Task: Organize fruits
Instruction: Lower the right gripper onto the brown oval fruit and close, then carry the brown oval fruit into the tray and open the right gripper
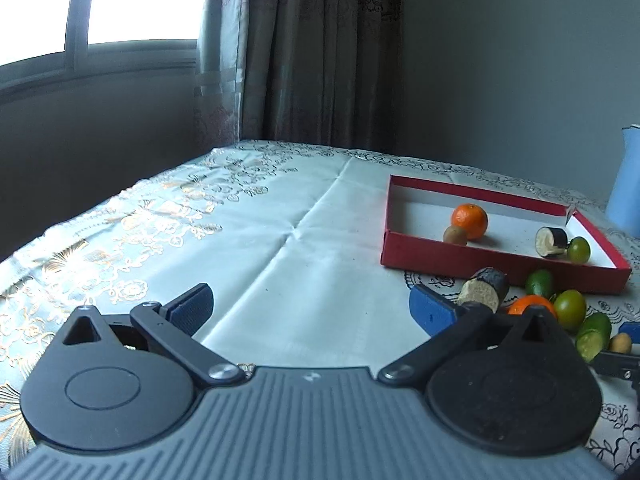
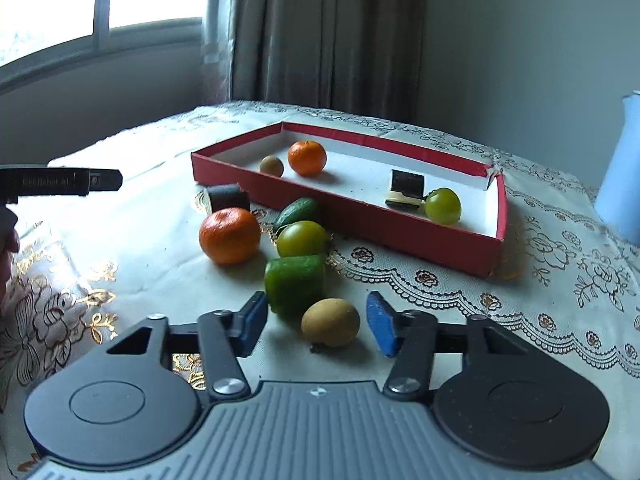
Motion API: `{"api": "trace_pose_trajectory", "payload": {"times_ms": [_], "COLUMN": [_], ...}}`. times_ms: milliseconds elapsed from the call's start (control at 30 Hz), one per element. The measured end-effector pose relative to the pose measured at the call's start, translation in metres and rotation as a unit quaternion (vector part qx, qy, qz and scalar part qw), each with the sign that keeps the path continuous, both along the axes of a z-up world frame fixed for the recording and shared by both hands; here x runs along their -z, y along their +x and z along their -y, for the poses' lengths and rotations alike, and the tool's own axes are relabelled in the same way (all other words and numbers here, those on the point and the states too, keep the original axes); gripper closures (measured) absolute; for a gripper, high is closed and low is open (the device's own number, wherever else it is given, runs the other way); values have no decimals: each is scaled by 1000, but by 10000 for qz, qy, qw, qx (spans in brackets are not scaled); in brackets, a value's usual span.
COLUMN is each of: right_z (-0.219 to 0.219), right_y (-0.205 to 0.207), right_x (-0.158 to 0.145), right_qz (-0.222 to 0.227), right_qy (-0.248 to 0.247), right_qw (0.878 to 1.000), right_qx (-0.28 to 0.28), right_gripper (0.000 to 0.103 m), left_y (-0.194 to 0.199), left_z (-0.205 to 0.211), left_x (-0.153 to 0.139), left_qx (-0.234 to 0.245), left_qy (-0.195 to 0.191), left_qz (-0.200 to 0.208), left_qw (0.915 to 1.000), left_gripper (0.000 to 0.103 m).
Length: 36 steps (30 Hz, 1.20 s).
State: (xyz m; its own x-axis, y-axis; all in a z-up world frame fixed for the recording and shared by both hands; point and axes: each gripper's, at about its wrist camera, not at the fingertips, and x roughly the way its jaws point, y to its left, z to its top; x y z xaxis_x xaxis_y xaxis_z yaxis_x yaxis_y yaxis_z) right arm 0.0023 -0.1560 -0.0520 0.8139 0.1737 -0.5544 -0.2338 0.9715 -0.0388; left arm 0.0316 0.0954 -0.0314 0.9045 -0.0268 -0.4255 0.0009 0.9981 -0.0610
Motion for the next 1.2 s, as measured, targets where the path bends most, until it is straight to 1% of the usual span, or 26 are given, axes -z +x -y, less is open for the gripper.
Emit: {"api": "trace_pose_trajectory", "payload": {"times_ms": [133,200,267,400,700,1000,1200], "right_z": [-2,-1,2,7,5,6,13], "right_y": [0,-1,-1,1,-6,-19,-11], "right_x": [1,1,1,2,0,-14,-44], "right_qz": [-39,-59,-135,-195,-106,135,562], "right_qy": [-76,-86,-32,20,-25,66,128], "right_qw": [10000,9999,9999,9998,9999,9999,9983], "right_qx": [31,59,58,70,63,-28,45], "right_gripper": [57,63,66,69,73,73,73], "left_y": [-2,-2,-2,-3,-1,-2,-1], "left_z": [-6,-8,-9,-9,-9,-8,-6], "left_x": [0,0,0,-1,-1,-1,0], "left_qx": [43,46,59,67,57,15,-9], "left_qy": [-209,-284,-330,-329,-350,-329,-265], "left_qz": [1,19,28,57,20,33,6], "left_qw": [9998,9996,9994,9994,9994,9995,9996], "left_gripper": [0,0,0,0,0,0,0]}}
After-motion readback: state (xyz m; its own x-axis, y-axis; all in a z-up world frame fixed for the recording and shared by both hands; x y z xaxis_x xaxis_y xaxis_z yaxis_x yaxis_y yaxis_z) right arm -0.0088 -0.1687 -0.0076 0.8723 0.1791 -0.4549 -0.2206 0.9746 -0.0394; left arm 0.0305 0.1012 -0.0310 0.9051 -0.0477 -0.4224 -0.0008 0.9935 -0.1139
